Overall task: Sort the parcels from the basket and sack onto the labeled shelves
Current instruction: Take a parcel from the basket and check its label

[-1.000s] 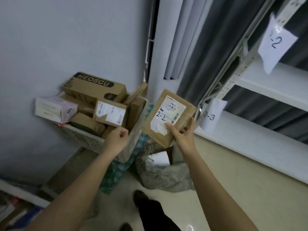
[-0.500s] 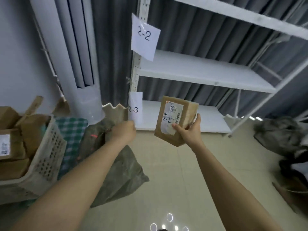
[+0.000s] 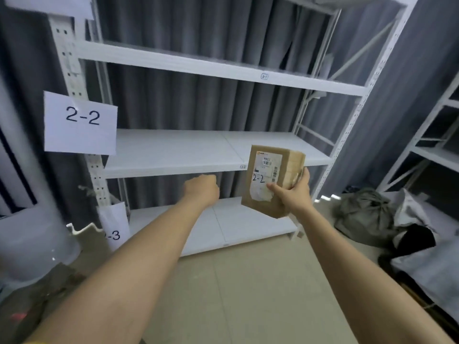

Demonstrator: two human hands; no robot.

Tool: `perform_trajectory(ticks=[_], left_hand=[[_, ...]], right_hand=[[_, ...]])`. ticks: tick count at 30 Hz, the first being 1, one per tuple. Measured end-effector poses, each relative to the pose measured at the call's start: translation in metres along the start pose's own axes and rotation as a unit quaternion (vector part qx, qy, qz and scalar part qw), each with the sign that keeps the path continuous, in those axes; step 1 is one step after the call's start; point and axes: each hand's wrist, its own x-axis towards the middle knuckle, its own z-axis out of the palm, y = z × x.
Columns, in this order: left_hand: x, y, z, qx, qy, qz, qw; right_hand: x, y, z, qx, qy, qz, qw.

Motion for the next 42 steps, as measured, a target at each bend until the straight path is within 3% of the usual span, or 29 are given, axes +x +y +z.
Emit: perform_trajectory(ticks=[6,9,12,14,16,17,20,24,27,36,42], left_hand=[[0.108,0.068,0.018,-0.020,0.027,0.030,0.999],[0.177,0.103,0.038,-0.188,-0.033,0.061,0.980],[0.250,0.149,0.053,-0.355,-0.172,0.093,0.914],[0.296,0.184,0.066,-0.451,-0.254,0.099,0.850],[0.338,0.219,0.081,-0.514,-0.308,0.097,0.795],[0.354,0.235,0.090,-0.523,-0.323,0.091,0.784],[0.394,0.283,0.123,-0.493,-0.328,0.075,0.803],[0.450,0.323,0.164,-0.412,-0.252,0.043,0.875],[0.494,0.355,0.200,-0.386,-0.191,0.022,0.902],[0.611,0.438,0.264,-0.439,-0.057,-0.076,0.893],[0.663,0.479,0.290,-0.447,-0.051,-0.117,0.885]], right_hand=[[0.109,0.034,-0.031,0.077,0.024,0.002,0.997],[0.169,0.053,-0.042,0.138,0.010,0.004,0.990],[0.228,0.058,-0.062,0.189,-0.050,0.033,0.980],[0.268,0.065,-0.081,0.188,-0.100,0.031,0.977],[0.307,0.079,-0.101,0.173,-0.133,0.023,0.976],[0.323,0.088,-0.111,0.161,-0.137,0.028,0.977],[0.367,0.123,-0.143,0.158,-0.091,0.078,0.980],[0.428,0.177,-0.183,0.112,-0.003,0.142,0.984],[0.494,0.219,-0.208,0.034,0.009,0.128,0.991],[0.672,0.297,-0.254,-0.162,-0.085,0.093,0.979],[0.756,0.326,-0.256,-0.233,-0.143,0.083,0.958]])
